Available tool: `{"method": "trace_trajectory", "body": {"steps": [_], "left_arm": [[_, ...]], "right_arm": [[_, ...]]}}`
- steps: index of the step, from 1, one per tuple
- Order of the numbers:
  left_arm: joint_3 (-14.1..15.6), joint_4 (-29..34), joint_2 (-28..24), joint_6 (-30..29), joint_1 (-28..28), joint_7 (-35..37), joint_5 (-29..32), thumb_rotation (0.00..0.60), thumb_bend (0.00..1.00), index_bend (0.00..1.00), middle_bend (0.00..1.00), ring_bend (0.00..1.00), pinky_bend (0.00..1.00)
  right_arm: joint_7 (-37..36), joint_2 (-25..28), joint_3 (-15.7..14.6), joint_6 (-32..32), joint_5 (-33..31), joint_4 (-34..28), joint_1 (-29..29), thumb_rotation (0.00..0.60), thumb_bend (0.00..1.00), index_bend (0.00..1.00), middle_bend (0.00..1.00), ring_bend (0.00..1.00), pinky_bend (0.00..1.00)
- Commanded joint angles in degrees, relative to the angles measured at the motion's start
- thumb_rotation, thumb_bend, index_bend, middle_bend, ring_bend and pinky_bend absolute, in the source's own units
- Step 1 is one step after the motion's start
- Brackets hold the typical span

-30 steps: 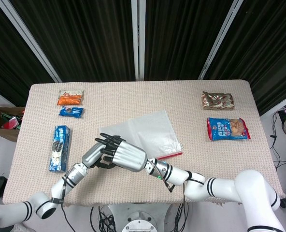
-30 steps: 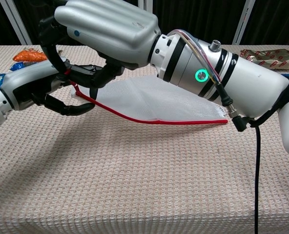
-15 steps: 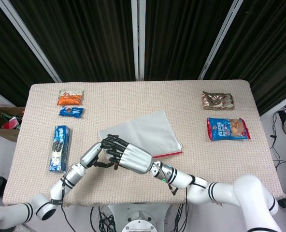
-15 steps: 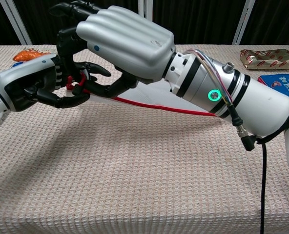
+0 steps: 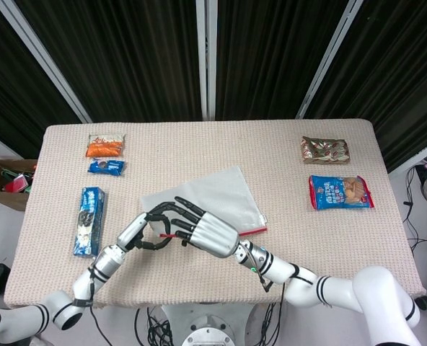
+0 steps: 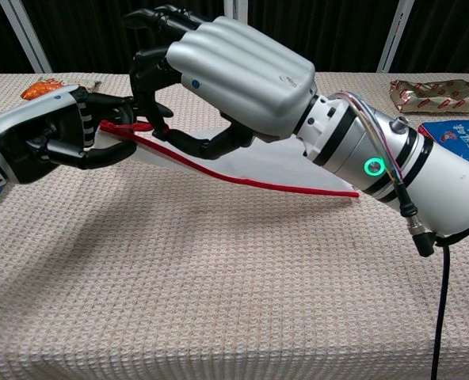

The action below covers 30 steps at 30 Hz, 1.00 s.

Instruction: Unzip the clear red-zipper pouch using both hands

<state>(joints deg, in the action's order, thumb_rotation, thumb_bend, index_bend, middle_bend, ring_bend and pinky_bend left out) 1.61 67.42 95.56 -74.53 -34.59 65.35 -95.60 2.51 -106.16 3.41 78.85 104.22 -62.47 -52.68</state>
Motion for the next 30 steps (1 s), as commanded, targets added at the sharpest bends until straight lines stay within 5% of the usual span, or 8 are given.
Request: {"method": "trace_trajectory", "body": {"steps": [1,30], "left_arm": [[0.05,-0.02,0.1,-0.28,0.05,1.18,0.02,0.6,0.46,0.65,0.22,0.09,0.11],[-0.35,-1.93,0.15,-0.8,1.31,7.56,2.05,0.6,0.48,0.66,0.22,0.09,0.11]], "right_arm": [[0.04,-0.01,-0.02,0.04,-0.05,0.17,0.2,0.6,0.55,1.0,0.32,0.03,0.0],[2.35,2.38,-2.79,0.89,0.94,-0.54,4.49,0.6,0.55,1.0,0.32,0.03,0.0]]}}
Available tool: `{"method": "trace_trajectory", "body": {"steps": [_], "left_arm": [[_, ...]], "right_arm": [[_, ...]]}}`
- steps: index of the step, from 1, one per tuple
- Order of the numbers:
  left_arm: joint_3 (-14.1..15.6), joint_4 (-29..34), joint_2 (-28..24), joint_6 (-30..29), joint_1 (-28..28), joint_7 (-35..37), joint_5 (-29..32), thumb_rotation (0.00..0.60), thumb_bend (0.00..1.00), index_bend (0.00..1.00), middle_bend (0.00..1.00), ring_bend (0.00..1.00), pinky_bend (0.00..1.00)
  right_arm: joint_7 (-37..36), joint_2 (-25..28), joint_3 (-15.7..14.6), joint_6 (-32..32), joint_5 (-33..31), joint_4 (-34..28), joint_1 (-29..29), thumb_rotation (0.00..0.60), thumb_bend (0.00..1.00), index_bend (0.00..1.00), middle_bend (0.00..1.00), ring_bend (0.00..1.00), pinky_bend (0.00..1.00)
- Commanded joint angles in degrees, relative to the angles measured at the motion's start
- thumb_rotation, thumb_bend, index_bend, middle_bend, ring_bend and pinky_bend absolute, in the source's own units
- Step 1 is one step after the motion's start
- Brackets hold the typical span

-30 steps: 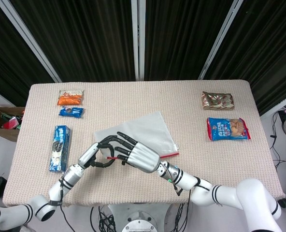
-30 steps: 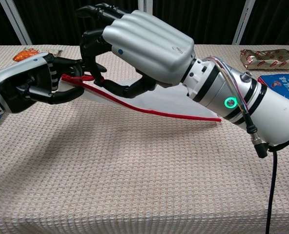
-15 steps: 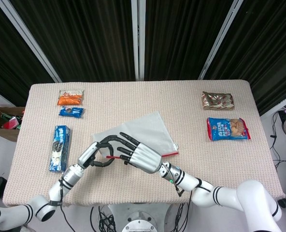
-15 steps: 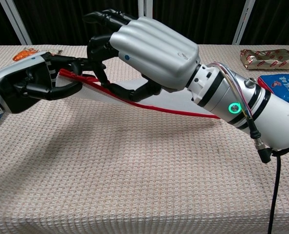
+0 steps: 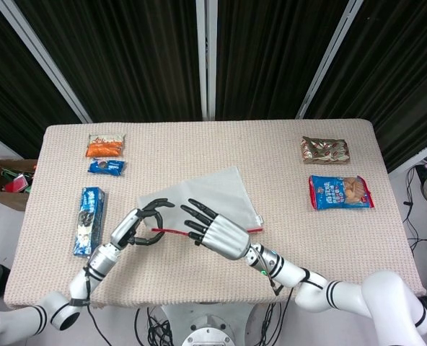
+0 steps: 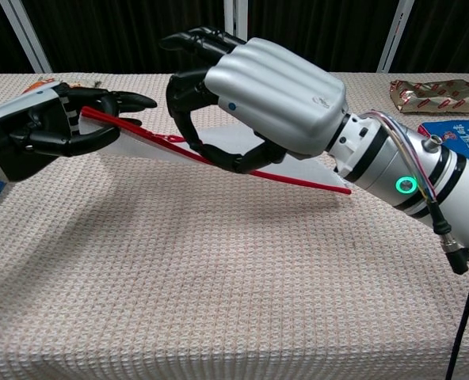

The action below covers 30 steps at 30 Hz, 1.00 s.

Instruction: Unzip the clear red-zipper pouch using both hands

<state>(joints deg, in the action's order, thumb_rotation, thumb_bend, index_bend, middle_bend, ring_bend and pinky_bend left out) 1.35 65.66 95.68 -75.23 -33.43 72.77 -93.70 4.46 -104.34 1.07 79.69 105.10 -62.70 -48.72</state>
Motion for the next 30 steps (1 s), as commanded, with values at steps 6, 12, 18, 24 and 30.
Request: {"method": "trace_trajectory", "body": {"steps": [6,12,18,24,30], "left_arm": [[-0.49,-0.91,0.04,-0.28,0.65,-0.24,0.75,0.6,0.48,0.66,0.22,0.09,0.11],[-0.71,-1.84,0.28,-0.19,1.3,-2.8,1.37,0.6,0.48,0.66,0.22,0.09,0.11],[-0.87,-2.35,0.65,0.4,1.94,-3.37,2.21,0.6,0.48,0.66,0.22,0.09,0.11],[-1.03,-2.52,0.83,0.58,2.4,-3.71,2.5,0.6,0.48,0.66,0.22,0.09,0.11],[-1.15,-2.18,0.74,0.73,2.64,-4.18,2.49,0.6,0.48,0.66,0.22,0.09,0.11]], "right_arm": [[1.83,3.34,-2.13,0.72,0.09,-1.58,3.12,0.6,0.55,1.0,0.32,0.03,0.0],[3.2,7.04,-3.97,1.38,-0.46,-2.2,6.44,0.6,0.55,1.0,0.32,0.03,0.0],[3.3,10.21,-4.96,2.59,-1.74,-2.36,10.0,0.6,0.55,1.0,0.32,0.03,0.0],[2.39,12.09,-5.35,3.73,-3.48,-1.2,13.52,0.6,0.55,1.0,0.32,0.03,0.0],[1.08,13.11,-5.66,4.78,-4.6,0.41,16.56,0.6,0.55,1.0,0.32,0.03,0.0]]}}
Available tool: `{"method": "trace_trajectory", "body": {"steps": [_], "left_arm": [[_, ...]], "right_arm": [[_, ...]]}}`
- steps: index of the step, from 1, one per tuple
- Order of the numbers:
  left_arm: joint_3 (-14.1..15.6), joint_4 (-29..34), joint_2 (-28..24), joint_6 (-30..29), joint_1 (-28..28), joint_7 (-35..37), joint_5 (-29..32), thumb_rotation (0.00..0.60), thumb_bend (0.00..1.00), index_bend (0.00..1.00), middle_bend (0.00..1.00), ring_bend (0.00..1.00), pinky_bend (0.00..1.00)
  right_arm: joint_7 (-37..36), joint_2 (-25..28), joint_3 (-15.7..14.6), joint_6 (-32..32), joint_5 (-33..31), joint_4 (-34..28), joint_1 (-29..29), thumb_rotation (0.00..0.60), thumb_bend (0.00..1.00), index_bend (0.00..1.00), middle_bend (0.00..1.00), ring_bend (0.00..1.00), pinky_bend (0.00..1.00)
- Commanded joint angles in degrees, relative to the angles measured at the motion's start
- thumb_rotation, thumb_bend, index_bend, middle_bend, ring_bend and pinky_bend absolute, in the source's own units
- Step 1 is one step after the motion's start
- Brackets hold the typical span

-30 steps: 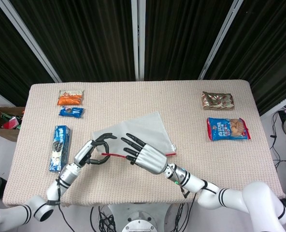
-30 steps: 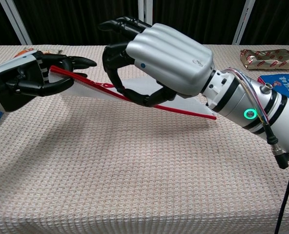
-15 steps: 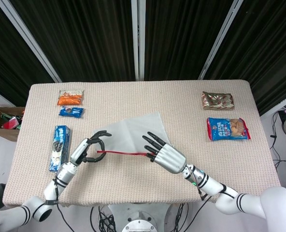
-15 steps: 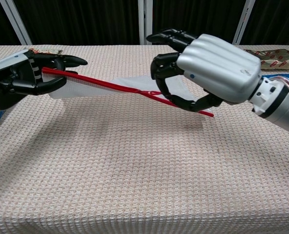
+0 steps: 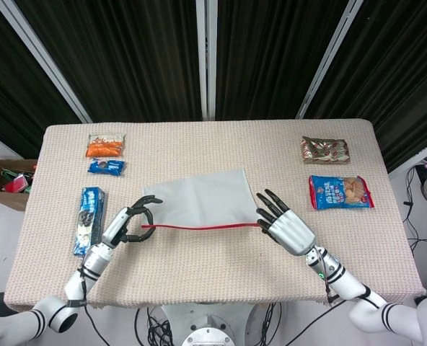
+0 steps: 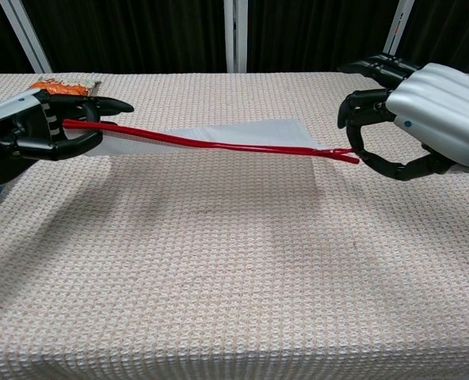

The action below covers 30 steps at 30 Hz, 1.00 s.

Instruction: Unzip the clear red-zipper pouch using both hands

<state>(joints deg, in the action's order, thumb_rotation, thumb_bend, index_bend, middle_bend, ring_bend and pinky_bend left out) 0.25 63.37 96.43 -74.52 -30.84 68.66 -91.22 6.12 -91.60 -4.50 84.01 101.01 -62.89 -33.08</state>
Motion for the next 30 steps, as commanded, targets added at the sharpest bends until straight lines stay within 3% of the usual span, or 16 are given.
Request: {"method": "trace_trajectory", "body": {"steps": [1,15,19,22,25,27,30], "left_arm": [[-0.06,0.2,-0.03,0.05,0.07,-0.08,-0.01,0.6,0.48,0.66,0.22,0.09,0.11],[-0.35,1.92,-0.27,0.65,0.02,-2.21,-0.28,0.6,0.48,0.66,0.22,0.09,0.11],[0.08,1.57,-0.49,1.17,-0.24,-7.12,-0.95,0.6,0.48,0.61,0.21,0.09,0.11],[1.42,2.18,-2.22,3.26,-0.95,-17.15,-2.11,0.6,0.41,0.42,0.17,0.09,0.11],[1.39,5.82,-4.6,5.04,-0.86,-30.87,-1.11,0.6,0.28,0.26,0.15,0.09,0.11],[1.18,8.19,-6.06,5.31,-0.41,-37.58,-0.21,0.6,0.25,0.22,0.14,0.09,0.11],[0.66,12.02,-8.91,5.19,0.97,-48.82,2.13,0.6,0.21,0.2,0.14,0.09,0.11]], "right_arm": [[-0.84,0.45,-0.06,0.65,-0.69,0.85,1.34,0.6,0.55,1.0,0.32,0.03,0.0],[-3.73,0.7,0.62,1.25,-0.7,3.59,3.94,0.6,0.55,1.0,0.32,0.03,0.0],[-4.9,1.17,0.22,-0.22,-0.99,2.69,4.3,0.6,0.53,0.95,0.31,0.01,0.0],[-4.72,2.99,-0.5,-3.77,-2.11,-0.38,4.34,0.6,0.46,0.71,0.26,0.0,0.0],[-3.45,6.17,-0.4,-8.55,-5.01,-6.75,4.26,0.6,0.3,0.22,0.16,0.0,0.0],[-2.93,8.19,-0.03,-10.97,-7.06,-10.44,4.22,0.6,0.22,0.04,0.1,0.0,0.0],[-2.43,12.05,0.69,-14.7,-10.91,-16.18,4.27,0.6,0.18,0.0,0.03,0.0,0.0]]}}
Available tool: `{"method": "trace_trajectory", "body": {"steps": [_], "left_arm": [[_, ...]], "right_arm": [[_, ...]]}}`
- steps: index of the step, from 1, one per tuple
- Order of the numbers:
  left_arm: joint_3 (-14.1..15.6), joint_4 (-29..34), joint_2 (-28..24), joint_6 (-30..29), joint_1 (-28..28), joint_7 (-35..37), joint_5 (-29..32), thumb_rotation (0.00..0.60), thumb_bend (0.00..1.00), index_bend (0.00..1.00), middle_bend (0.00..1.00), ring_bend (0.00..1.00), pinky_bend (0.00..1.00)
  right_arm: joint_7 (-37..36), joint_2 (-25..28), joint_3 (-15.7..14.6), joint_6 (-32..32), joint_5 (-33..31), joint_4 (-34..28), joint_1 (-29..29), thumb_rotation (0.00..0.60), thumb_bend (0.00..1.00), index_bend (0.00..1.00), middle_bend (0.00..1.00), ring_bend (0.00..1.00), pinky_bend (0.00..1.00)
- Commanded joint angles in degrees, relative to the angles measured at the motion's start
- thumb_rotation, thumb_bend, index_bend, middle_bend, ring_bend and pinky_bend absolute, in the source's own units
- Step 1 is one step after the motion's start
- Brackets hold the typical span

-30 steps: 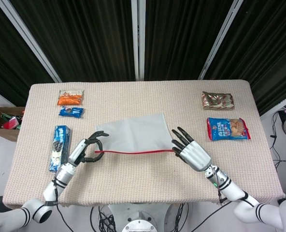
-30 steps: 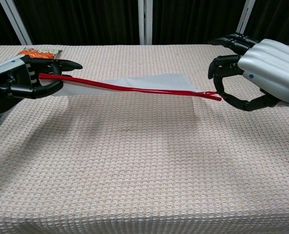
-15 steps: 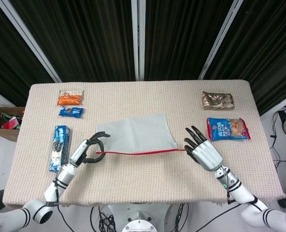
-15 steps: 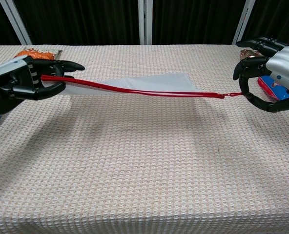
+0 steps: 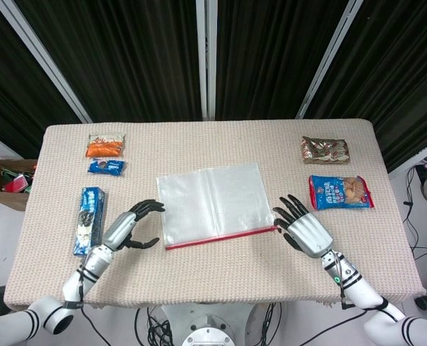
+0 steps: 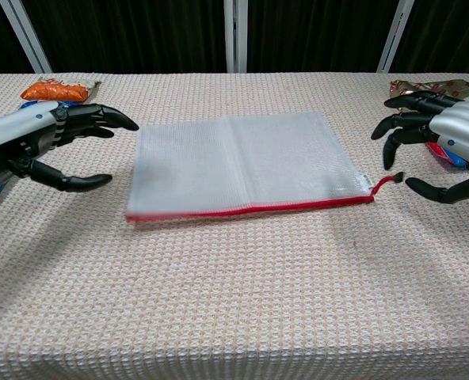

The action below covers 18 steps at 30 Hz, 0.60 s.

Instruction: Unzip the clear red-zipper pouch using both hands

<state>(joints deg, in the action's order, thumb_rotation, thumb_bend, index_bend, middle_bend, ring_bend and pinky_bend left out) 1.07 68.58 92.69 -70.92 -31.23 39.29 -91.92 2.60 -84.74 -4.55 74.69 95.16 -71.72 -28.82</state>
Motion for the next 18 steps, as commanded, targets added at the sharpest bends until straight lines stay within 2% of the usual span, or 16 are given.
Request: {"method": "trace_trajectory", "body": {"steps": [1,5,8,13,18], "left_arm": [[-0.37,7.98,-6.14,1.42,1.94,-22.8,3.81,0.6,0.2,0.2,0.14,0.09,0.11],[-2.18,13.02,-11.03,-1.26,5.55,-34.84,9.91,0.6,0.16,0.2,0.14,0.09,0.11],[-3.7,14.24,-14.11,-4.37,8.4,-38.8,13.73,0.6,0.15,0.2,0.14,0.09,0.11],[-4.85,12.83,-17.99,-7.42,12.7,-41.78,18.89,0.6,0.14,0.21,0.14,0.09,0.11],[-3.72,15.27,-21.5,-9.3,17.72,-36.4,20.02,0.6,0.14,0.21,0.14,0.09,0.11]], "right_arm": [[0.86,6.23,1.02,-5.8,-5.86,-8.66,0.13,0.6,0.18,0.0,0.01,0.0,0.0],[-2.77,10.55,2.69,-4.76,-9.02,-12.41,1.84,0.6,0.18,0.0,0.05,0.0,0.0],[-6.85,12.79,4.64,-0.69,-10.93,-13.6,4.41,0.6,0.19,0.01,0.1,0.0,0.01],[-12.49,16.11,5.91,6.36,-12.17,-14.38,9.66,0.6,0.24,0.05,0.14,0.0,0.02],[-13.15,20.92,4.05,9.57,-12.28,-16.81,14.68,0.6,0.24,0.05,0.14,0.0,0.01]]}}
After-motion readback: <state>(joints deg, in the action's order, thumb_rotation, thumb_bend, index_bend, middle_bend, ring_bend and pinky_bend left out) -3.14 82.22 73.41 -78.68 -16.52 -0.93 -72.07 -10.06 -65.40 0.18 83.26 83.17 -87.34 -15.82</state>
